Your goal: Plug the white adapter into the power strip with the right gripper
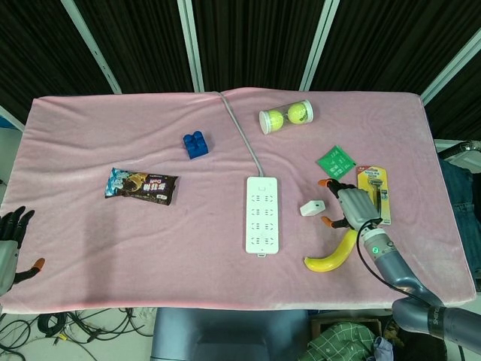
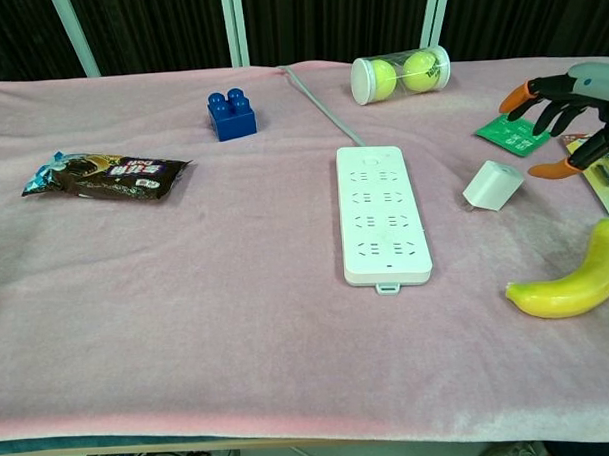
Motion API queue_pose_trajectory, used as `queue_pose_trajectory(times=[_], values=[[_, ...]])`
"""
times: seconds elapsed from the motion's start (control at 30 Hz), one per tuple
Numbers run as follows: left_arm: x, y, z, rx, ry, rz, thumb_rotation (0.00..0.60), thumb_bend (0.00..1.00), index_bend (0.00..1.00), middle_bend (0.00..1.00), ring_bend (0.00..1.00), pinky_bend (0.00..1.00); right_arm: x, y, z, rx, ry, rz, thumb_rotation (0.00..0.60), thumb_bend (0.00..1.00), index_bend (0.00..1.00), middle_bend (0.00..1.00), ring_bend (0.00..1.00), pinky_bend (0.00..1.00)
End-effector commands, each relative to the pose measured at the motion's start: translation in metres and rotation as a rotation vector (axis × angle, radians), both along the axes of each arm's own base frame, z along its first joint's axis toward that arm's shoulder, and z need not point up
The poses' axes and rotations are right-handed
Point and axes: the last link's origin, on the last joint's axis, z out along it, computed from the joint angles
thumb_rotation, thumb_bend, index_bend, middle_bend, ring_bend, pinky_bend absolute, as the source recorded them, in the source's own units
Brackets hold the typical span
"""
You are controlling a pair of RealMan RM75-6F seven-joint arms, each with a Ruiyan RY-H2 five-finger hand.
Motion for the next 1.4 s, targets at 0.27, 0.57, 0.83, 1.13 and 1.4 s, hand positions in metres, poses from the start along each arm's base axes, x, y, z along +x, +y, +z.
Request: queue_pose_trajectory(times=[0.27,0.57,0.83,1.13,1.4], values=[[0.0,0.001,0.0,0.008,0.001,0.011,0.6,0.24,0.01,0.0,0.0,0.0,-0.012,-0.013,-0.023,0.059,0.008,0.01,0.6,0.22,0.29,0.23,0.3,0.26],[-0.001,0.001,-0.001,0.015,0.009,0.016,0.6,0.24,0.01,0.0,0.0,0.0,-0.011,-0.02,-0.031,0.076,-0.016,0.021,0.6,0.23,0.38,0.27,0.31,0.26],[-0.001,0.002,-0.001,0.018,0.01,0.018,0.6,0.24,0.01,0.0,0.0,0.0,-0.007,-0.027,-0.034,0.086,-0.017,0.024,0.6,0.23,0.4,0.29,0.34,0.26],[-0.001,0.002,-0.001,0.017,0.012,0.019,0.6,0.24,0.01,0.0,0.0,0.0,-0.007,-0.027,-0.038,0.104,-0.016,0.024,0.6,0.26,0.42,0.35,0.39,0.26],[-0.001,0.002,-0.001,0.015,0.012,0.021,0.6,0.24,0.01,0.0,0.0,0.0,-0.007,-0.027,-0.04,0.11,-0.012,0.026,0.6,0.27,0.44,0.36,0.39,0.26]])
